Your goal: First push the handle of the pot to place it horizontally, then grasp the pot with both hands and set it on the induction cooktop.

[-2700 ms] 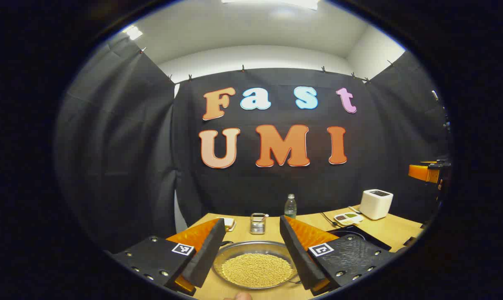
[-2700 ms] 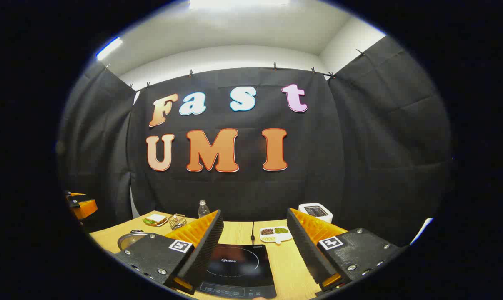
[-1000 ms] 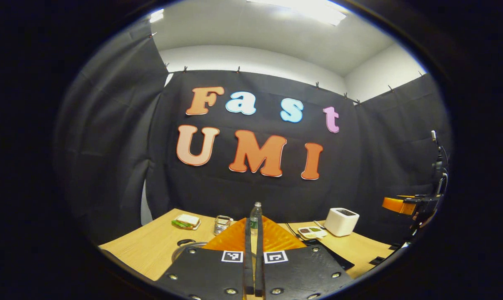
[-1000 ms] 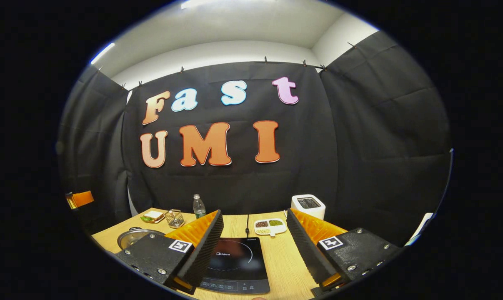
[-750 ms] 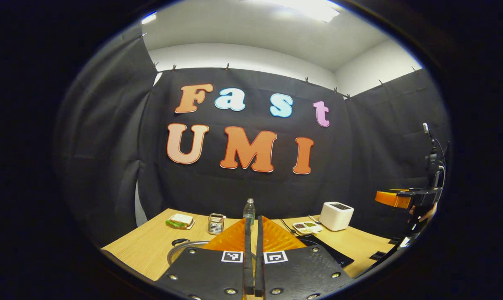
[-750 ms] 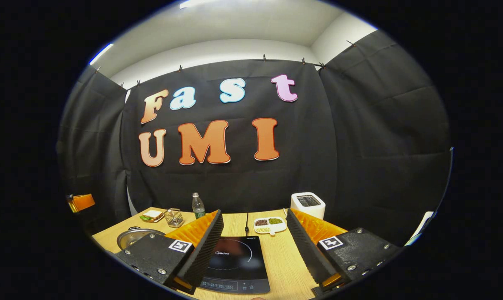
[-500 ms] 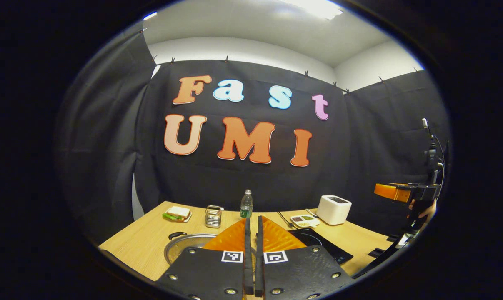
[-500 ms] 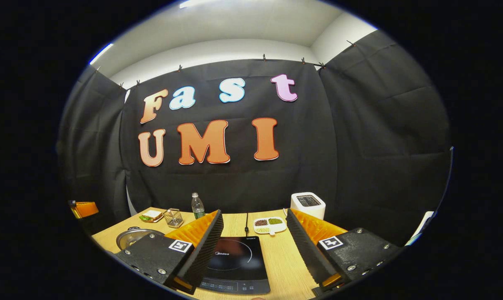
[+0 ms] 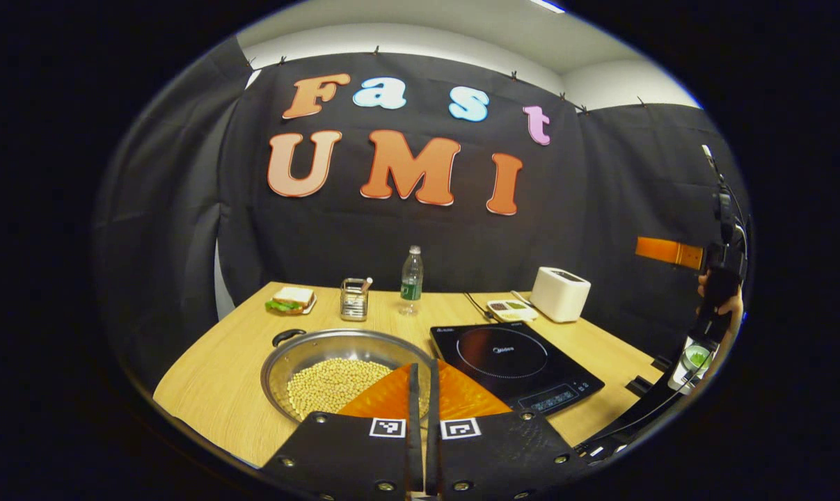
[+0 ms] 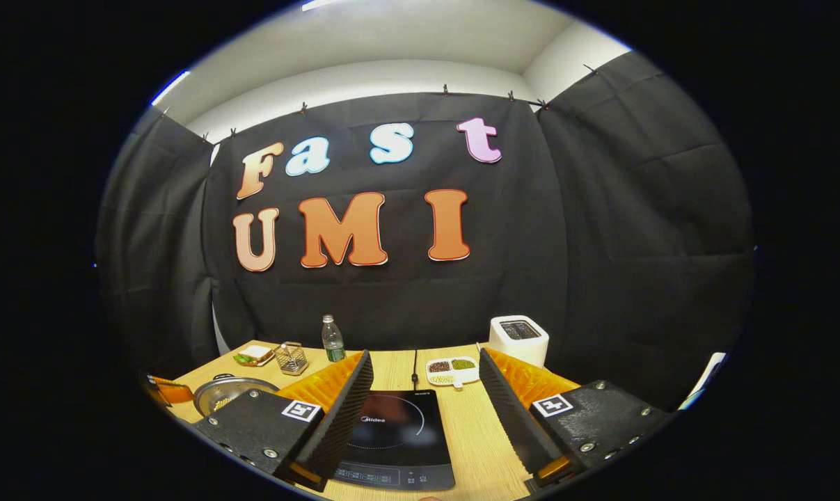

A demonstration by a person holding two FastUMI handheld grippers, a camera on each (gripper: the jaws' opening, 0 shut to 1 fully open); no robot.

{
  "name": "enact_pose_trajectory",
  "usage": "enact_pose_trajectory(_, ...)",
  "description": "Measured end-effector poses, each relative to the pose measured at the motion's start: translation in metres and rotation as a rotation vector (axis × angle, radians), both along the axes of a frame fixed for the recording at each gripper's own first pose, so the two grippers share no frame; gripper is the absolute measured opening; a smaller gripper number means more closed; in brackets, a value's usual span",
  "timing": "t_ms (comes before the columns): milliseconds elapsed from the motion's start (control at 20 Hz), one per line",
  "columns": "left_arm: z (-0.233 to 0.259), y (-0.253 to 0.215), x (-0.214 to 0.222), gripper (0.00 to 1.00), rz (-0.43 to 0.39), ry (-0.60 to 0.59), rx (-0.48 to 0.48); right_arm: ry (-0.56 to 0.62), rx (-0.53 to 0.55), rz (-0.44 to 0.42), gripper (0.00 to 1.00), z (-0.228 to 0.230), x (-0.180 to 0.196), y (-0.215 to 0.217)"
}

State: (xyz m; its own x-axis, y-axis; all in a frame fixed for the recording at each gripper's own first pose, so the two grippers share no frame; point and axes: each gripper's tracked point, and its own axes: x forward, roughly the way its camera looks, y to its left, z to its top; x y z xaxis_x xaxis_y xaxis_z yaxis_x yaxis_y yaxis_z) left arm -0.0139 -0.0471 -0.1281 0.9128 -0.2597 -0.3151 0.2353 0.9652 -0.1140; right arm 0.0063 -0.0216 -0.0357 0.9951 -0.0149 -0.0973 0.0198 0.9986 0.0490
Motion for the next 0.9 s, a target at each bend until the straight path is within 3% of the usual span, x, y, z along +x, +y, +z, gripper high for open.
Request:
enact_pose_trajectory(150,-0.023,0.008,-0.008,0.04,0.020,0.050,0.015,0.003,0.013,0.007,0.95,-0.001,-0.001,0.003)
enact_pose_trajectory(200,-0.033,0.006,-0.012,0.04,0.013,0.070,0.012,0.000,0.015,0.009,1.00,0.000,-0.002,0.004)
enact_pose_trajectory(250,-0.041,0.002,-0.016,0.04,0.001,0.091,0.006,-0.003,0.016,0.011,0.95,0.001,-0.002,0.005)
enact_pose_trajectory(550,-0.084,-0.006,-0.039,0.04,-0.052,0.201,0.015,0.003,0.009,0.015,0.95,-0.004,-0.001,0.008)
enact_pose_trajectory(900,-0.120,-0.002,-0.040,0.04,-0.043,0.290,0.047,0.006,0.013,0.013,0.95,-0.008,-0.003,0.007)
